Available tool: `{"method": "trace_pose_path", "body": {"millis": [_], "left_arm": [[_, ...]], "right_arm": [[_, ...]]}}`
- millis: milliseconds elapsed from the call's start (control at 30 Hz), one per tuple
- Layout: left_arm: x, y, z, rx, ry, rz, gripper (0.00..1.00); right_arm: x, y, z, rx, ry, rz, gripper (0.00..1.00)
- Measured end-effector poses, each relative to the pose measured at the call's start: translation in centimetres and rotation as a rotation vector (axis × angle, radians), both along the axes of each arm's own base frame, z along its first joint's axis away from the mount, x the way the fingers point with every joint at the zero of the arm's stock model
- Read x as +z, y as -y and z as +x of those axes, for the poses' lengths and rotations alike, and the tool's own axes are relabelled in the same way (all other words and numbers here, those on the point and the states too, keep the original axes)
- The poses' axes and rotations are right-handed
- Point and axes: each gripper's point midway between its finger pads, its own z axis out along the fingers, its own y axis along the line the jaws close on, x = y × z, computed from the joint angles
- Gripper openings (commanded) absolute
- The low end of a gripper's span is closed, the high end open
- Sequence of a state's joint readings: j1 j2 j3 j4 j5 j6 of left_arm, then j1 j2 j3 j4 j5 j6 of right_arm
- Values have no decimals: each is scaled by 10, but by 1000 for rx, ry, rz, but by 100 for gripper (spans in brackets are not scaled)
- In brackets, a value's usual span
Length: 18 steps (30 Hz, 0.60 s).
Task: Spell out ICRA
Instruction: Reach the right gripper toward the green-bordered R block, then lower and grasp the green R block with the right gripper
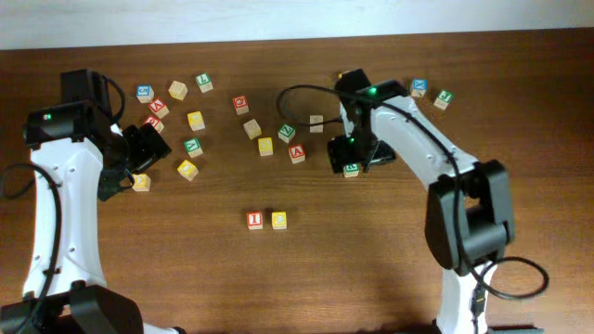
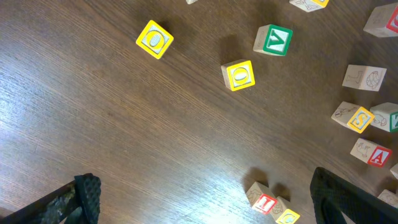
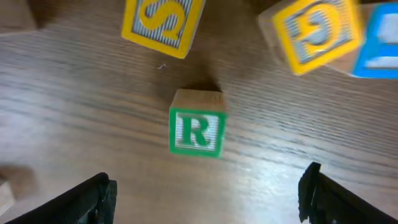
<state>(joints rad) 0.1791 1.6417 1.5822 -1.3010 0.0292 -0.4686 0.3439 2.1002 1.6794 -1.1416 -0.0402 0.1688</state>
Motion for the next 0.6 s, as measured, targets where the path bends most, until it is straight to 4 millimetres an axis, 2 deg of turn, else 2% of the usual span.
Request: {"method": "trace_pose_path", "body": {"millis": [133,200,400,433,533,600], "left_arm": [[0,0,0,0,0,0,99],[0,0,0,0,0,0,99],[0,0,0,0,0,0,99],[0,0,0,0,0,0,99],[0,0,0,0,0,0,99],[0,0,0,0,0,0,99]], "right_arm": [[-19,-6,7,-7,16,-39,74],[-21,-7,10,-18,35,-61,68],[-21,-8,16,-39,58,-62,66],[-21,-8,17,-50,62,-60,59],[-26,-9,16,-57,54,-60,57],[-32,-8,14,-57,41,-65,50]]}}
